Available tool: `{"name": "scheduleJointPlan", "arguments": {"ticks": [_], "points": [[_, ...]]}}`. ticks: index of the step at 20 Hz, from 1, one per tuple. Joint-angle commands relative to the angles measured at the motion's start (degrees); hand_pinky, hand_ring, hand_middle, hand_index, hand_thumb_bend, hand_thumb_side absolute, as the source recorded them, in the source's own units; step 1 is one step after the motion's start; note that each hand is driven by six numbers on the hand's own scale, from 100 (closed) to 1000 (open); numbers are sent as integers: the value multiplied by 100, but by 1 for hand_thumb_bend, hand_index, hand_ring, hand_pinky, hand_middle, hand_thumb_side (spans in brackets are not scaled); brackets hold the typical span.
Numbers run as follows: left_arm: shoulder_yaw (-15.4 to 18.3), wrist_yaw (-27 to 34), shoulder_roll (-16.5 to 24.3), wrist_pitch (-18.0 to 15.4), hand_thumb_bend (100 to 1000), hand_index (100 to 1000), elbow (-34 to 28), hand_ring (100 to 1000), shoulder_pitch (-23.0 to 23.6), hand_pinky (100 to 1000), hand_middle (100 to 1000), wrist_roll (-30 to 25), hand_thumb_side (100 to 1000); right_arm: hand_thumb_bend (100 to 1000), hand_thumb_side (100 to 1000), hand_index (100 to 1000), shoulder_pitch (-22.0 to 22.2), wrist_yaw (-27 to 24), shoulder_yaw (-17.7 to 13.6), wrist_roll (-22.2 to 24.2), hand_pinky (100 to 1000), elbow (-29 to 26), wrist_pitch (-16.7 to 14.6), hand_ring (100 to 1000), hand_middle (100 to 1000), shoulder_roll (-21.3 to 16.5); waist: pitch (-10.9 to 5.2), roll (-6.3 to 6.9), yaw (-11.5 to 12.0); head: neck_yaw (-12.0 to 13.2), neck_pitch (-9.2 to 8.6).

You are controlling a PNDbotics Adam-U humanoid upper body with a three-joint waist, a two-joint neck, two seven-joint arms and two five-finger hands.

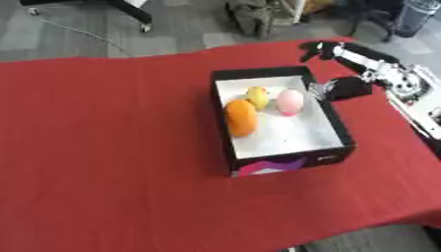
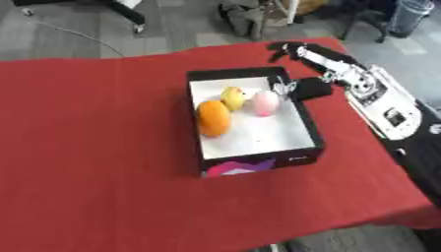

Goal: Pick up the objects with one hand, pass them to the other hand, and then place them into the box on the other side of the table.

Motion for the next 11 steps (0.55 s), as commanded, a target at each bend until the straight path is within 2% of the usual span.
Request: {"name": "scheduleJointPlan", "arguments": {"ticks": [1,3,5,8,9,11], "points": [[270,-24,-28,-110,139,839,-179,677,-56,742,601,296,743,100,539,961,13,-1397,-522,-980,959,-906,-157,1000,778,26,-71,6,-24,89,-58],[485,208,-212,-305,111,871,-214,698,-80,738,653,657,792,100,578,969,113,-2444,-807,-1822,962,-1568,-575,1000,804,167,-76,9,-37,172,-68],[683,620,-442,-727,148,910,-192,721,-121,748,707,1120,806,100,619,993,208,-3115,-1029,-2445,963,-1816,-1166,1000,825,292,-83,12,-46,258,-86],[895,1336,-789,-1630,191,948,59,753,-201,768,750,1673,850,100,625,1000,428,-3422,-1184,-2716,975,-1886,-1831,1000,840,514,-88,23,-46,376,-129],[944,1548,-902,-1944,204,953,200,758,-227,772,753,1798,863,100,617,1000,515,-3413,-1194,-2686,979,-1891,-1903,1000,839,601,-87,28,-42,416,-145],[1021,1805,-1105,-2445,223,961,513,767,-269,782,760,1943,876,100,615,1000,652,-3332,-1193,-2579,987,-1894,-1844,1000,851,800,-80,35,-30,489,-171]]}}
